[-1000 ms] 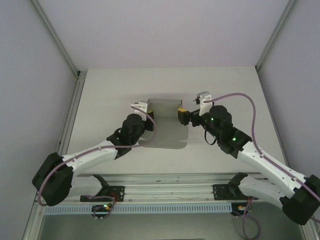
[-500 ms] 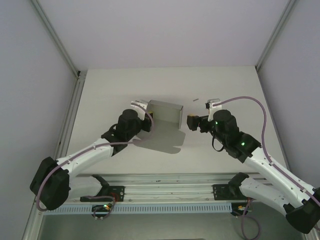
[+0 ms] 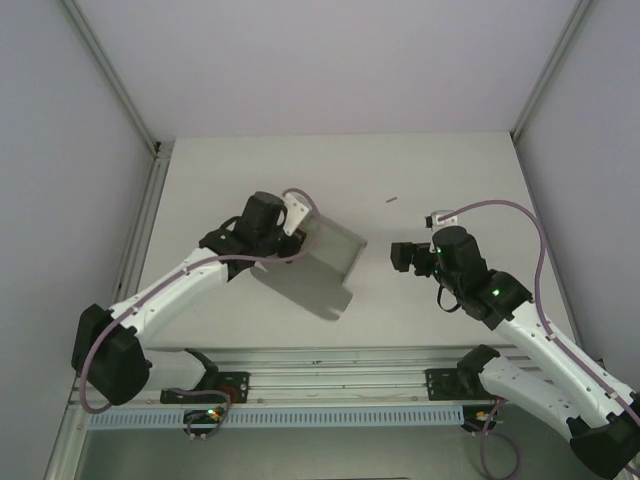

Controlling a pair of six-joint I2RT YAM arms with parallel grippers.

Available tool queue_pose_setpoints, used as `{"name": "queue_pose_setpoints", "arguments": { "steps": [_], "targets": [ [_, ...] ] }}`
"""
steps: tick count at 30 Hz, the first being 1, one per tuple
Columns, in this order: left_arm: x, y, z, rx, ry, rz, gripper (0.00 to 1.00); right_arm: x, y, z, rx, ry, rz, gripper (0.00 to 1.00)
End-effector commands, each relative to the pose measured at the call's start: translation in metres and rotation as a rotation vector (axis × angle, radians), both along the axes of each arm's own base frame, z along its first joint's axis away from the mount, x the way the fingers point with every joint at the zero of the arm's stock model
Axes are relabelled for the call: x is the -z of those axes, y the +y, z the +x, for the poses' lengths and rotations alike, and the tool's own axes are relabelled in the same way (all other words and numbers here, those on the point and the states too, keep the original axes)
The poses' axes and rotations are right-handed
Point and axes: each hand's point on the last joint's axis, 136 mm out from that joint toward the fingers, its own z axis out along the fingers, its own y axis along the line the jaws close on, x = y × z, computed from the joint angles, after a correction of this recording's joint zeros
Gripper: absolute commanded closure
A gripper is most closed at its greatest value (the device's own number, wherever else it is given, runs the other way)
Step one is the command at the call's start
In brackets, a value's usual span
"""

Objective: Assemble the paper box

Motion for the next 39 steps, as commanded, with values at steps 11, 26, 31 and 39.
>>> {"name": "queue_pose_setpoints", "arguments": {
  "steps": [11, 26, 31, 39],
  "targets": [
    [0.063, -0.020, -0.025, 0.604, 0.106, 0.418, 1.00, 0.018, -0.007, -0.009, -0.021, 0.058, -0.063, 0.00],
    [0.166, -0.040, 0.041, 0.432, -0.043, 0.859, 1.00, 0.021, -0.020, -0.013, 0.014, 0.059, -0.086, 0.00],
    [0.203, -0.046, 0.041, 0.435, -0.144, 0.958, 1.00, 0.025, -0.024, -0.017, 0.019, 0.062, -0.095, 0.00],
    [0.220, -0.049, 0.038, 0.438, -0.181, 0.998, 1.00, 0.024, -0.029, -0.019, 0.027, 0.057, -0.103, 0.00]
  ]
}}
